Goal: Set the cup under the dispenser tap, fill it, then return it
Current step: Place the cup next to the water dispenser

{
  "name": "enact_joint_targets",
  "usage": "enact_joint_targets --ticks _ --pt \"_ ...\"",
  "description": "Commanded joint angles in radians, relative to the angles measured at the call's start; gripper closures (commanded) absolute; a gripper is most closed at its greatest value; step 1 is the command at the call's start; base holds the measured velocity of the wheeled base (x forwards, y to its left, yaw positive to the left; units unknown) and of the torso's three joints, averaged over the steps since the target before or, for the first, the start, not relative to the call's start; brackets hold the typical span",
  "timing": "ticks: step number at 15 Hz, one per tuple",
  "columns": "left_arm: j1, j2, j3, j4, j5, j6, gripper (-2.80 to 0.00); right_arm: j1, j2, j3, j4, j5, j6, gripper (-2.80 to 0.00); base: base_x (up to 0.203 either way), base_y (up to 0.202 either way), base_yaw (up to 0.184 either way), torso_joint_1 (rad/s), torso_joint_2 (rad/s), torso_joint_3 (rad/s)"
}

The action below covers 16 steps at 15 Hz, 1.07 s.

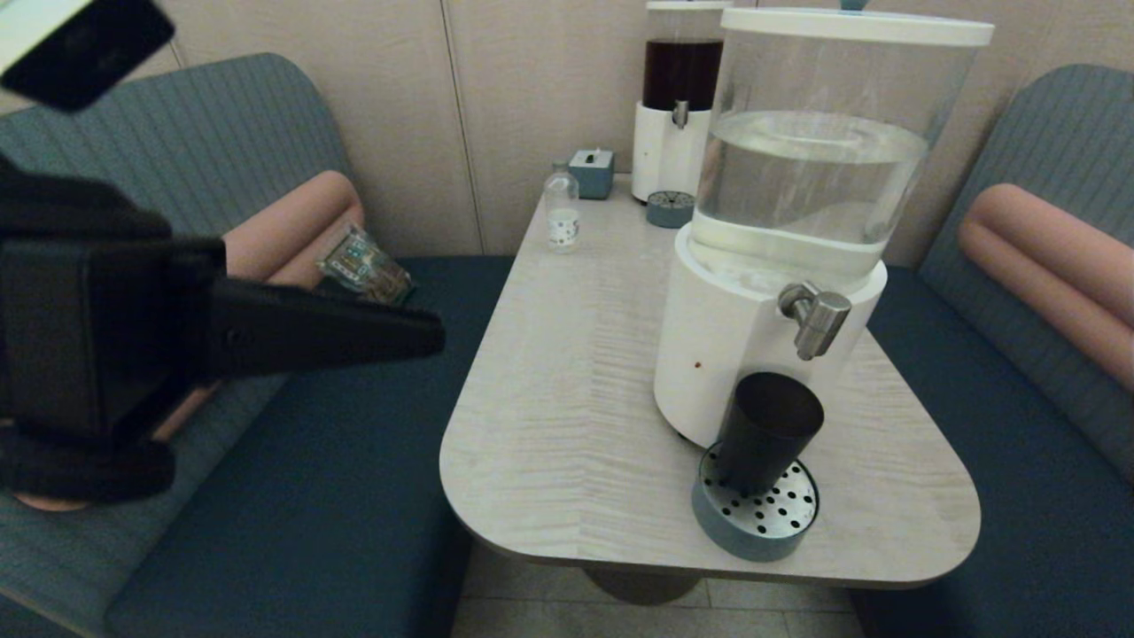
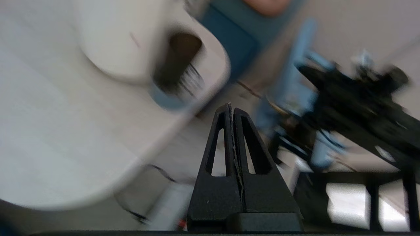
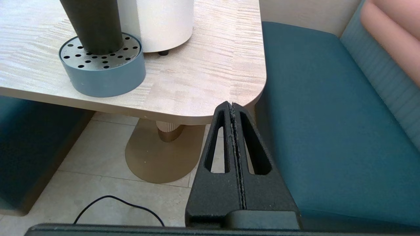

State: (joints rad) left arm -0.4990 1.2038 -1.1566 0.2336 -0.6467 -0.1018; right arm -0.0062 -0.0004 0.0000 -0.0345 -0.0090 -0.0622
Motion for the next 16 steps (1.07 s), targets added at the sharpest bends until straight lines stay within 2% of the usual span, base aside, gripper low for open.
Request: enact_joint_targets --ticks 1,3,7,9,11,12,13,14,16 --pt "0.053 -0.077 0.211 -0.146 -0.067 -0.005 0.0 0.0 0.0 0.015 -0.001 0.0 -0.001 0.0 0.0 0.0 0.0 0.0 0.0 0.0" --pt "0.076 -0.037 0.383 -0.41 -0.123 0.012 0.0 0.0 0.0 0.015 -0.001 0.0 -0.001 0.0 0.0 0.0 0.0 0.0 0.0 0.0" --pt "0.082 0.176 0.453 -0.771 -0.167 0.109 0.0 0.0 0.0 0.014 -0.001 0.0 -0.001 0.0 0.0 0.0 0.0 0.0 0.0 0.0" --pt "0.082 0.274 0.445 -0.893 -0.17 0.213 0.0 0.0 0.0 0.015 -0.001 0.0 -0.001 0.0 0.0 0.0 0.0 0.0 0.0 0.0" --pt "0.082 0.363 0.436 -0.975 -0.169 0.352 0.0 0.0 0.0 0.015 -0.001 0.0 -0.001 0.0 0.0 0.0 0.0 0.0 0.0 0.0" --pt "0.081 0.393 0.437 -0.992 -0.167 0.397 0.0 0.0 0.0 0.015 -0.001 0.0 -0.001 0.0 0.0 0.0 0.0 0.0 0.0 0.0" --pt "0.08 0.413 0.439 -0.998 -0.166 0.41 0.0 0.0 0.0 0.014 -0.001 0.0 -0.001 0.0 0.0 0.0 0.0 0.0 0.0 0.0" --pt "0.077 0.433 0.439 -1.012 -0.167 0.42 -2.8 0.0 0.0 0.015 -0.001 0.0 -0.001 0.0 0.0 0.0 0.0 0.0 0.0 0.0" --pt "0.074 0.482 0.435 -1.059 -0.171 0.43 -2.8 0.0 0.0 0.015 -0.001 0.0 -0.001 0.0 0.0 0.0 0.0 0.0 0.0 0.0"
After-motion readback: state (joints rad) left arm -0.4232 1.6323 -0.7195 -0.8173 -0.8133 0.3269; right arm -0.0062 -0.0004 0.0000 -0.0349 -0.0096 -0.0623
